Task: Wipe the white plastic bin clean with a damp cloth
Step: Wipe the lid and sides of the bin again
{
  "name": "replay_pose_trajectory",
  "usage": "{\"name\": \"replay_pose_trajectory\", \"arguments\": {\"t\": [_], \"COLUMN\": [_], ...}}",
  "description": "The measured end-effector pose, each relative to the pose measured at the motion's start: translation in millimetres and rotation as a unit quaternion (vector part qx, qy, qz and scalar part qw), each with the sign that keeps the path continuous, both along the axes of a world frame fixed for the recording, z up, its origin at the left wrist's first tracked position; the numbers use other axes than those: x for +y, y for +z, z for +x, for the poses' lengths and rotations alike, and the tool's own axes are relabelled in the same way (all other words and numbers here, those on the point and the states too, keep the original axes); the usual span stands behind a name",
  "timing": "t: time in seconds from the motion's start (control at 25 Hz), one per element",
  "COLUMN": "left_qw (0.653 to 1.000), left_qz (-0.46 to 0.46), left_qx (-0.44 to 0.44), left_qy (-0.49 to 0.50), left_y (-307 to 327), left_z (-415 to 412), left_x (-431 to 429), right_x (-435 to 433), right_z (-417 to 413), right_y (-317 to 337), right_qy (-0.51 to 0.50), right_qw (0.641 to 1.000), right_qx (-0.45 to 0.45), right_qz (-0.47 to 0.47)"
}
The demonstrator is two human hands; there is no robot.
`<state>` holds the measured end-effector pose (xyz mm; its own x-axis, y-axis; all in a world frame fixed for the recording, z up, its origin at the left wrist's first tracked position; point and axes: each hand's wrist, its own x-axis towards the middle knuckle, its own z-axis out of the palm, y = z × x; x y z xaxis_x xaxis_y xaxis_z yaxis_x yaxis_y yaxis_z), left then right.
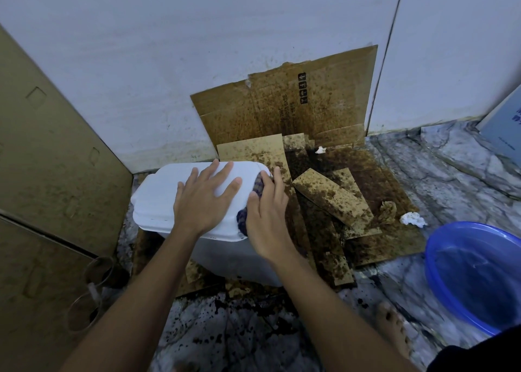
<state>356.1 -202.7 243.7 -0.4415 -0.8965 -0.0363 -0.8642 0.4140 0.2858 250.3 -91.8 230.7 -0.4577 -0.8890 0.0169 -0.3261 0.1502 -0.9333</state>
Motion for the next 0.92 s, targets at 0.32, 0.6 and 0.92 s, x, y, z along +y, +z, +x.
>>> {"name": "replay_pose_trajectory", "arguments": {"t": [0.32,0.6,0.92], "left_qw": [1.000,1.000,1.000], "left_qz": [0.007,0.008,0.015], "left_qx": [0.018,0.017,0.012], "left_qy": [0.000,-0.001,0.002], "left_y": [0.3,0.6,1.5], "left_z": [5.6,5.8,6.1], "left_x": [-3.6,-6.5,-10.3], "right_x": [23.1,25.9,0.9], "right_z": [43.3,50.5,17.3], "right_y": [-1.5,-3.3,-0.1], "right_qy": [-0.008,-0.009,0.018], "right_qw": [0.998,0.999,1.000], "right_qx": [0.059,0.051,0.008], "right_qz": [-0.003,-0.011,-0.013]}}
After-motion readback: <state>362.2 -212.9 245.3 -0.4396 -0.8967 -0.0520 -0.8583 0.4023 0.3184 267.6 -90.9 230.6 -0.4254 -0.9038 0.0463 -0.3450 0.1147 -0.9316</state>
